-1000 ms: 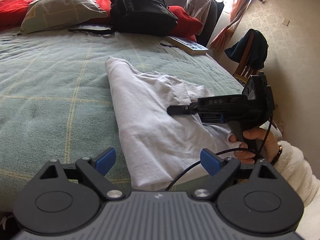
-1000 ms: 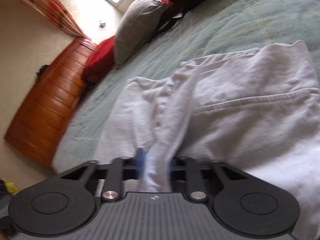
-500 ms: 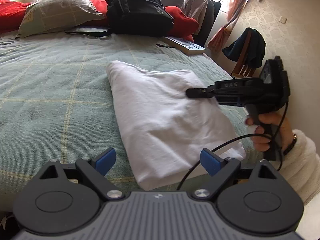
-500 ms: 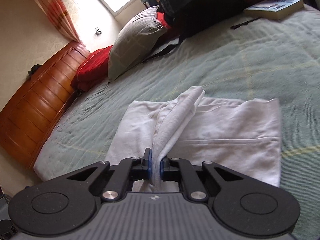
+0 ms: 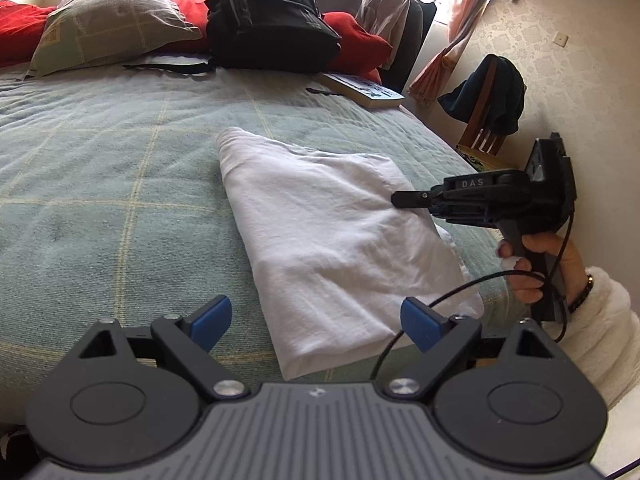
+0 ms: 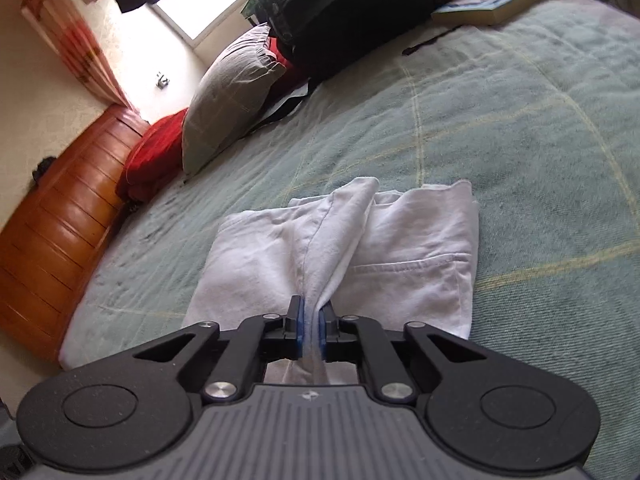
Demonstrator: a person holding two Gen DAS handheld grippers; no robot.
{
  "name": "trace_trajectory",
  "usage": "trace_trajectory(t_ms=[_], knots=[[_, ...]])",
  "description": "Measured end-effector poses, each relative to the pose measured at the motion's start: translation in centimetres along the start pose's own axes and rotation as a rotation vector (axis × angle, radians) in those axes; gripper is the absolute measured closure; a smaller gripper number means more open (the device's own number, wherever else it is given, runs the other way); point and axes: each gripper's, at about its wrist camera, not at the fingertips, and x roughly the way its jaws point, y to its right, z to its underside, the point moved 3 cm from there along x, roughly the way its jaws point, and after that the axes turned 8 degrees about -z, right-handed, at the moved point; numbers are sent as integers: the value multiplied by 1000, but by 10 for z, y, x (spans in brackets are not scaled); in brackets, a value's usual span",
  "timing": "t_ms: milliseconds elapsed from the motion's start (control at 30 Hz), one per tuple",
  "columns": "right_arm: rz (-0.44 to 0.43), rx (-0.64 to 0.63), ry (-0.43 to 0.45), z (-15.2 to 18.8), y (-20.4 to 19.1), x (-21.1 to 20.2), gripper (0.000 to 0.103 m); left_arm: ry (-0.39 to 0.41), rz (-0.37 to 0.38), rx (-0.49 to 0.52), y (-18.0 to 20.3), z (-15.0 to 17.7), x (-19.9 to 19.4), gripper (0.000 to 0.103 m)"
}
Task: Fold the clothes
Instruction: 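Close the right gripper on the shirt's folded edge and lift it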
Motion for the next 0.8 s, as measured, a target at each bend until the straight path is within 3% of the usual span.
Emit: trace_trajectory(t_ms=[67, 100, 133, 233, 500, 800], knots=[[-34, 38, -9, 2, 7, 5, 72, -2, -1, 5, 2, 0, 0, 12], [-34, 39, -14, 3, 9, 9, 72, -3, -1, 5, 2, 0, 1, 12], [-33, 40, -18, 5, 11, 12, 74, -3, -1, 4, 2, -1, 1, 12], [-15, 24, -1, 7, 7, 12, 94, -6, -4, 5, 2, -1, 2, 12], [49, -71, 29, 3, -20, -11, 95, -8, 3, 7, 3, 0, 3, 12], [115, 25, 15, 9, 20, -18, 95, -14, 6, 12, 5, -1, 4, 12]])
